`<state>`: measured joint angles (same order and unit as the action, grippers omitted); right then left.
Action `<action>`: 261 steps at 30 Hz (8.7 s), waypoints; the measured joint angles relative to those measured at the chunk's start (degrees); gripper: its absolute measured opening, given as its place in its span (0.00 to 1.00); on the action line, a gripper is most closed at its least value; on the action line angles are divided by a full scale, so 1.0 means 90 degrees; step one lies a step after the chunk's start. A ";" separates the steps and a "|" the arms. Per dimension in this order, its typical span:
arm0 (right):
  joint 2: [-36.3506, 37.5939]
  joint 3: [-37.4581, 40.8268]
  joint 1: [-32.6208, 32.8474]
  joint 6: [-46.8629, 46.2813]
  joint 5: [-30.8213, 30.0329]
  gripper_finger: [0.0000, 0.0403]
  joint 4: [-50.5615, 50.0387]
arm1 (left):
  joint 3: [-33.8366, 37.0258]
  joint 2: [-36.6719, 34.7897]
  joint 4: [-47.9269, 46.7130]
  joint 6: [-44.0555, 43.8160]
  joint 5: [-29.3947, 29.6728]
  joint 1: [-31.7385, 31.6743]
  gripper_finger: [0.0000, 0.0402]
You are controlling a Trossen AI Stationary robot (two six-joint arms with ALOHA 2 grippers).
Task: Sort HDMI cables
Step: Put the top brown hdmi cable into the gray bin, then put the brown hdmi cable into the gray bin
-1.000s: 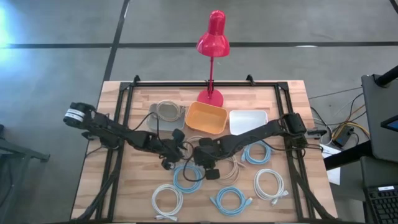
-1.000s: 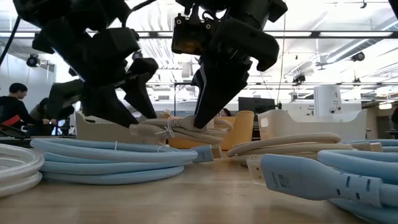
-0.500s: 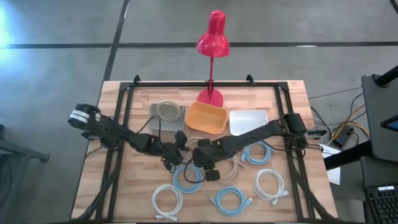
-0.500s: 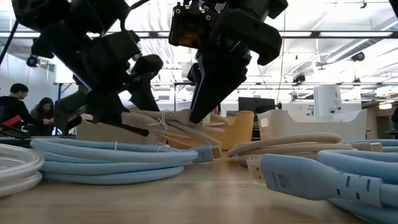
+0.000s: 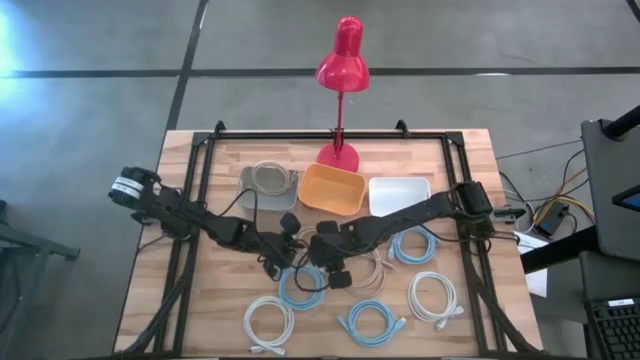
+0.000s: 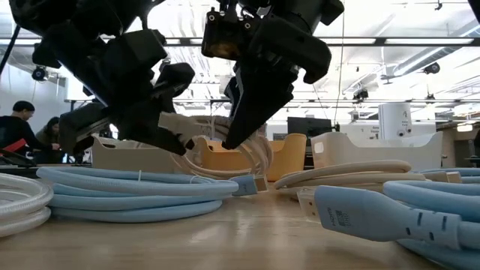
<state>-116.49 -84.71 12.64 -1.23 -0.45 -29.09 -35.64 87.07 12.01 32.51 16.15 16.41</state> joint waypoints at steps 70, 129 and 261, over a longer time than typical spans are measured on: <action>0.2484 0.2051 0.0202 -0.0483 -0.2602 0.32 0.0176 | -0.0579 -0.2506 -0.5115 -0.2234 -0.2317 -0.4899 0.10; 0.2475 0.2045 0.0189 -0.0396 -0.2601 0.26 0.0411 | -0.0711 -0.2877 -0.3755 -0.0995 -0.0059 -0.4818 0.49; 0.1877 0.1936 0.0304 0.0323 -0.3869 0.23 0.1376 | -0.0476 -0.0136 0.1327 -0.7299 -0.4079 -0.2519 0.08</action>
<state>-99.59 -67.29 15.38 1.68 -35.27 -16.71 -39.92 85.85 23.95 -33.19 -20.57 -6.26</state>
